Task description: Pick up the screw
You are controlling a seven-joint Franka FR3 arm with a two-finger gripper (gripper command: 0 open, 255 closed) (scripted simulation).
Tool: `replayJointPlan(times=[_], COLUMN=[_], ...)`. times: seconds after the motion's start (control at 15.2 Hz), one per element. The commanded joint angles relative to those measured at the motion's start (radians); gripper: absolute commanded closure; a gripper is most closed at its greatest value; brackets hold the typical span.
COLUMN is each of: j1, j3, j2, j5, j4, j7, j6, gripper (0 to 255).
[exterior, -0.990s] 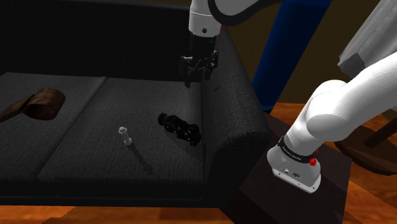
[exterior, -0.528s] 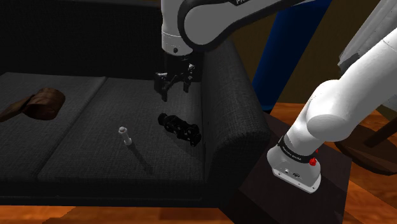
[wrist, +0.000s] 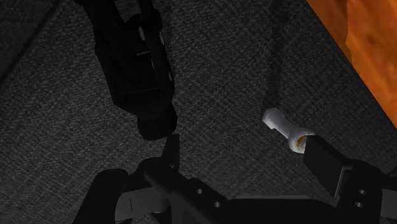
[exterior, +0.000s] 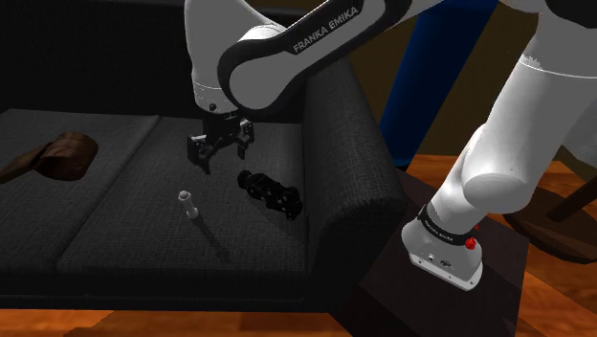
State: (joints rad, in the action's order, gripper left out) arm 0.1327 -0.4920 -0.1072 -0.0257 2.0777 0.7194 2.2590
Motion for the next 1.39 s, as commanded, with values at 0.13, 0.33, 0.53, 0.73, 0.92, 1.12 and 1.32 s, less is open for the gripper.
replayJointPlan(times=[0.13, 0.33, 0.53, 0.73, 0.92, 1.12, 1.32], j1=[0.058, 0.115, 0.161, 0.166, 0.172, 0.175, 0.174], j3=[0.003, 0.022, 0.041, 0.049, 0.057, 0.062, 0.061], j2=[-0.168, -0.287, -0.375, -0.395, -0.417, -0.428, -0.427], j5=[-0.117, -0.190, -0.234, -0.246, -0.258, -0.265, -0.265], j4=[-0.145, -0.262, -0.359, -0.347, -0.337, -0.333, -0.333], j7=[0.103, 0.160, 0.192, 0.199, 0.207, 0.212, 0.212], j6=[0.015, 0.012, 0.003, 0.033, 0.063, 0.078, 0.078], gripper=[0, 0, 0, 0, 0, 0, 255])
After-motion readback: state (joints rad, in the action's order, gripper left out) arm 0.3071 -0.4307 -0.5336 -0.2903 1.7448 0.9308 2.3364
